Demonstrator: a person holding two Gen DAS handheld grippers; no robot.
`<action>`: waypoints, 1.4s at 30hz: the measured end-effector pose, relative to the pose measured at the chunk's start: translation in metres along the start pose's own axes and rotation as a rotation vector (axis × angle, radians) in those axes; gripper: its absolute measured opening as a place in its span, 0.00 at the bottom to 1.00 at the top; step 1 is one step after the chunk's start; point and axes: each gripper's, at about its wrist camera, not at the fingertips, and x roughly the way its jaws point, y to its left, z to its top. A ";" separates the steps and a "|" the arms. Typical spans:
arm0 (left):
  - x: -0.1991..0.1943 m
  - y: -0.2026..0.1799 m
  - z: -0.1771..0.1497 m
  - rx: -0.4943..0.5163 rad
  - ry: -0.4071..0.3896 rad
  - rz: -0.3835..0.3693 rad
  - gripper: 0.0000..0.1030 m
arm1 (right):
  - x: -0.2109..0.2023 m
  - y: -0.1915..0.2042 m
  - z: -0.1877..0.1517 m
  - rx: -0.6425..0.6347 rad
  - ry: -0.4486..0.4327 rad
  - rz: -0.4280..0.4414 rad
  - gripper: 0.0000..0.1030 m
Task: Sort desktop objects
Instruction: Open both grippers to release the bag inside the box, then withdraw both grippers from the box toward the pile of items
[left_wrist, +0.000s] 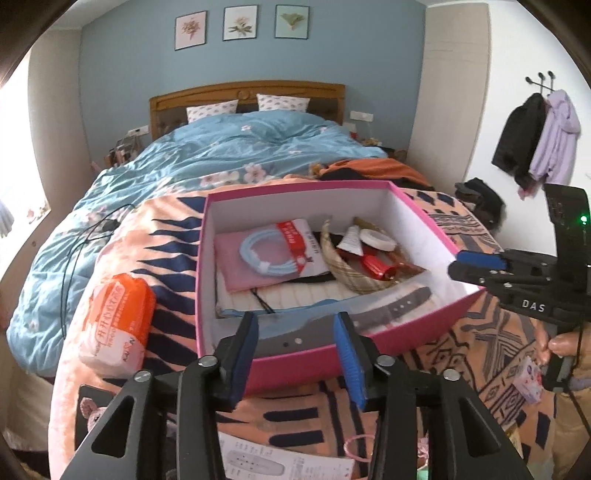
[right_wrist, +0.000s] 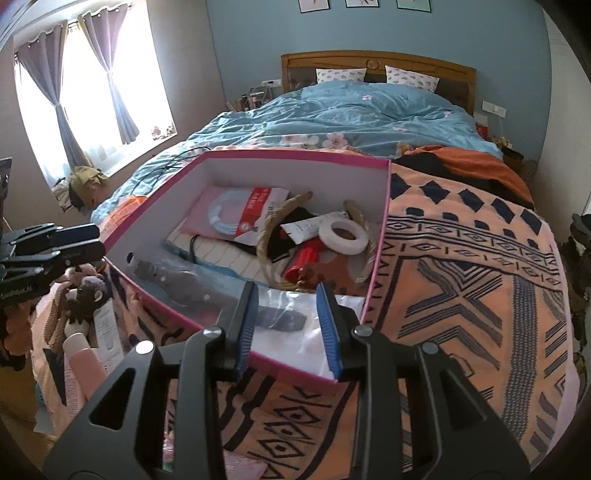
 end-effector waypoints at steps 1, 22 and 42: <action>-0.001 -0.002 -0.001 0.005 -0.006 -0.002 0.48 | -0.001 0.001 -0.001 0.000 -0.001 0.008 0.34; -0.028 -0.045 -0.048 0.119 -0.058 -0.079 0.78 | -0.048 0.029 -0.049 0.020 -0.027 0.160 0.54; -0.024 -0.071 -0.097 0.142 0.036 -0.168 0.78 | -0.057 0.017 -0.122 0.141 0.066 0.181 0.54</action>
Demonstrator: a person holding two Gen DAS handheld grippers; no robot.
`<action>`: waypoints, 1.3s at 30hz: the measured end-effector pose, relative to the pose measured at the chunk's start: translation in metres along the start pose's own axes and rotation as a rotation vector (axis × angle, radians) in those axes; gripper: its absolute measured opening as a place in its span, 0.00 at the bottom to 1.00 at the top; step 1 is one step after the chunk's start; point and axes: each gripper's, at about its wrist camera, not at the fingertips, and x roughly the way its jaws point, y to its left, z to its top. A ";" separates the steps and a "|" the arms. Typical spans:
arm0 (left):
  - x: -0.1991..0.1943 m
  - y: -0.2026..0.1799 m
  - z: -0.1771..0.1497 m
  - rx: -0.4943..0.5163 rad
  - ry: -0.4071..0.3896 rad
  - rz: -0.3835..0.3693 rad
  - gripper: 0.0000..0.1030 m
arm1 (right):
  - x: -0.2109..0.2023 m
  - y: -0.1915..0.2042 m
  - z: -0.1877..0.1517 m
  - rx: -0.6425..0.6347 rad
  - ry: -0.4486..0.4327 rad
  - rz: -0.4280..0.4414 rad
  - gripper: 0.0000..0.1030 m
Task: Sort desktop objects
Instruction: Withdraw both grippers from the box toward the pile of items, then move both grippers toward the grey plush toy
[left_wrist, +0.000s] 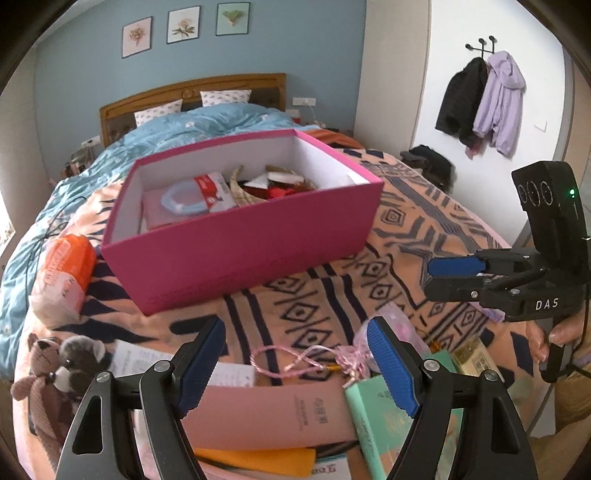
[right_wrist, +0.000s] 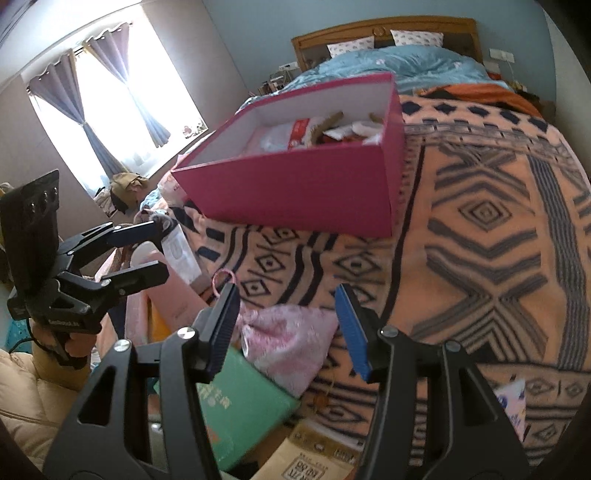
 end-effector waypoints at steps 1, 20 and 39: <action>0.000 -0.002 -0.002 0.001 0.002 -0.008 0.78 | 0.000 -0.001 -0.003 0.006 0.004 -0.002 0.54; -0.045 -0.039 -0.060 0.123 0.075 -0.193 0.78 | -0.048 0.023 -0.076 0.005 0.041 0.130 0.54; -0.050 -0.089 -0.087 0.181 0.153 -0.336 0.64 | -0.077 0.020 -0.145 0.110 0.019 0.170 0.64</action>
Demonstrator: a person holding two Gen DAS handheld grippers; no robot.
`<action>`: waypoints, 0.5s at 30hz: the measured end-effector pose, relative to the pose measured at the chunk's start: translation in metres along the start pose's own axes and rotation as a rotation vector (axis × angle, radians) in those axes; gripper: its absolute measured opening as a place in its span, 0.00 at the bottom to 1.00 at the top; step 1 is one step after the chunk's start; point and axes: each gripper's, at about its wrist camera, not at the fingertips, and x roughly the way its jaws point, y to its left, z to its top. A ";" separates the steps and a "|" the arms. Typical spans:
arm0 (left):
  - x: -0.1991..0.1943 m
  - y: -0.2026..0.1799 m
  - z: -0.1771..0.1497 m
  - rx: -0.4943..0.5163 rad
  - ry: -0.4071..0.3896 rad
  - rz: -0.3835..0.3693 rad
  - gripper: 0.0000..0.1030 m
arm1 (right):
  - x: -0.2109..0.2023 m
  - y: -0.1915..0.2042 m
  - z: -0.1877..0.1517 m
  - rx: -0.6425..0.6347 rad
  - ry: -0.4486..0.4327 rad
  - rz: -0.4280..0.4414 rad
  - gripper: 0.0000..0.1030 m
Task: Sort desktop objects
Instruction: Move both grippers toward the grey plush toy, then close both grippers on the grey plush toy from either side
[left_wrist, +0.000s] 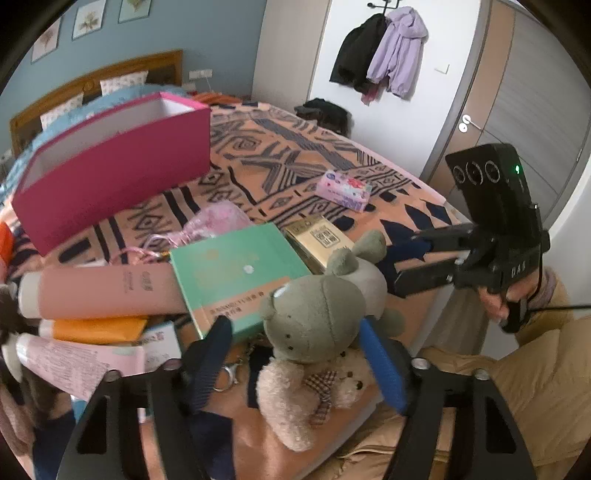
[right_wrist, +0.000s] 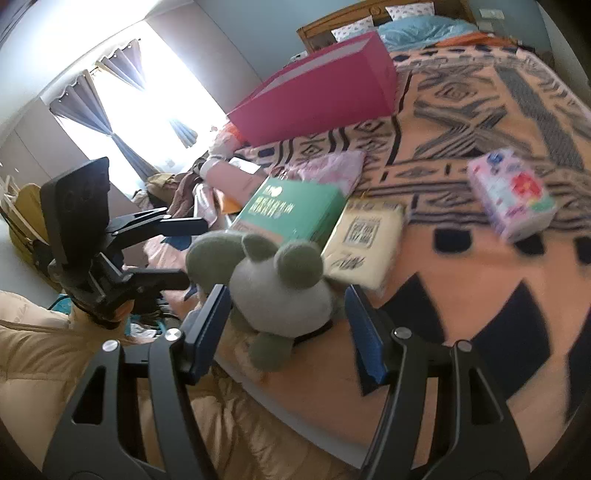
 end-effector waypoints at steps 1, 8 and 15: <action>0.002 0.000 0.000 -0.009 0.010 0.000 0.63 | 0.004 -0.001 -0.002 0.014 -0.002 0.016 0.64; 0.002 -0.002 0.000 -0.038 0.016 -0.026 0.51 | 0.017 -0.005 -0.008 0.064 -0.013 0.030 0.60; -0.003 -0.006 0.010 -0.046 -0.019 -0.027 0.51 | 0.003 0.008 -0.003 0.019 -0.059 -0.038 0.56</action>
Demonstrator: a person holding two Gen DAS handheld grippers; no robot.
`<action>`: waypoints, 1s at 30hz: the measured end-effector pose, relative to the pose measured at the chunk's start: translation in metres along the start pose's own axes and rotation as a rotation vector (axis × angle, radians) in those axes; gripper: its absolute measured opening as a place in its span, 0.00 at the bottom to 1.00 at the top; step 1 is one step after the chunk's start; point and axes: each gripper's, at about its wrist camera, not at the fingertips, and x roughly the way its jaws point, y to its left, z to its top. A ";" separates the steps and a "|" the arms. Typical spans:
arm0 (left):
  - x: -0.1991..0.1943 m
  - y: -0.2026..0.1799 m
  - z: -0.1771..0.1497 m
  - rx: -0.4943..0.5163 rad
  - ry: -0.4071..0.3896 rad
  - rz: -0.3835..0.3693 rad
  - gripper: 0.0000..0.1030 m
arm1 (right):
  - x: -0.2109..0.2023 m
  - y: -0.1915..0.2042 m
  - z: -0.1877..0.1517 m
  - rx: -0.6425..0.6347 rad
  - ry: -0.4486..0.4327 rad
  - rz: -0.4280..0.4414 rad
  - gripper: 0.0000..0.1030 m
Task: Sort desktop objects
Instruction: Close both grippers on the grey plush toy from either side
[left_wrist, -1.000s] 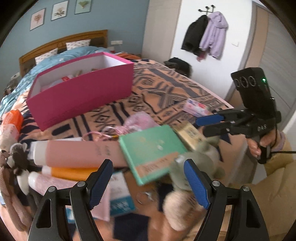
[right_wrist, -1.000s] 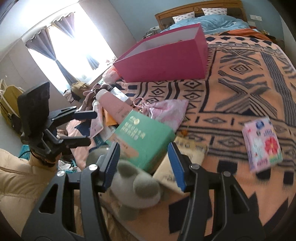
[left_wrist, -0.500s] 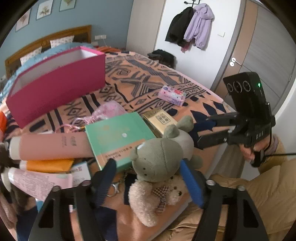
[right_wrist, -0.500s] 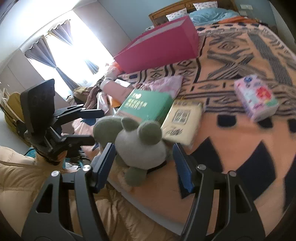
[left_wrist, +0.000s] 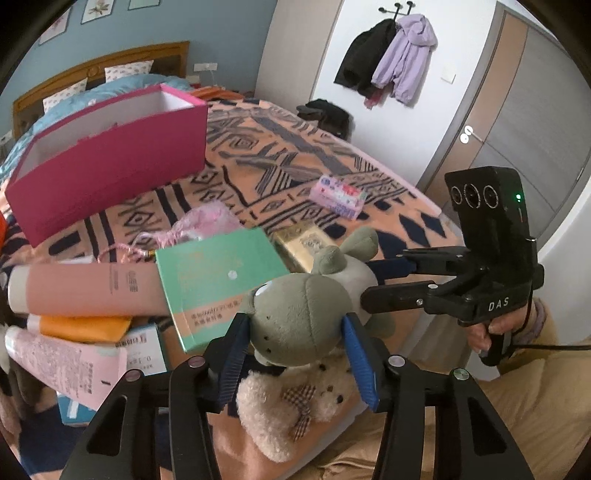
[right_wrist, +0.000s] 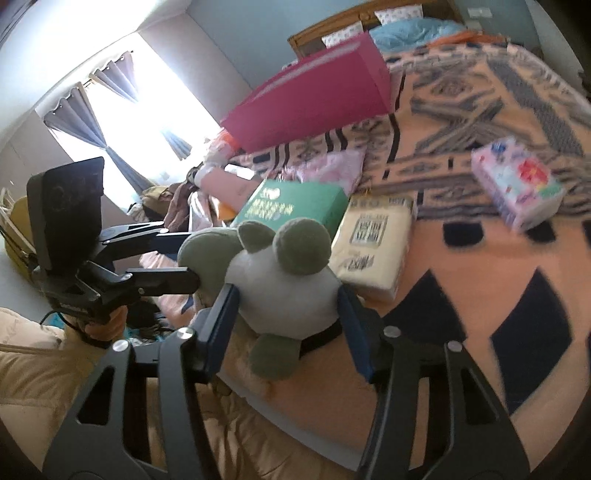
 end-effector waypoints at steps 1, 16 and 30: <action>-0.003 -0.001 0.003 0.005 -0.016 0.001 0.51 | -0.004 0.004 0.004 -0.012 -0.014 -0.011 0.56; -0.015 0.038 0.055 -0.054 -0.134 0.087 0.51 | 0.012 0.014 0.076 -0.128 -0.106 -0.048 0.56; -0.016 0.079 0.097 -0.098 -0.180 0.156 0.51 | 0.035 0.016 0.137 -0.182 -0.141 -0.045 0.56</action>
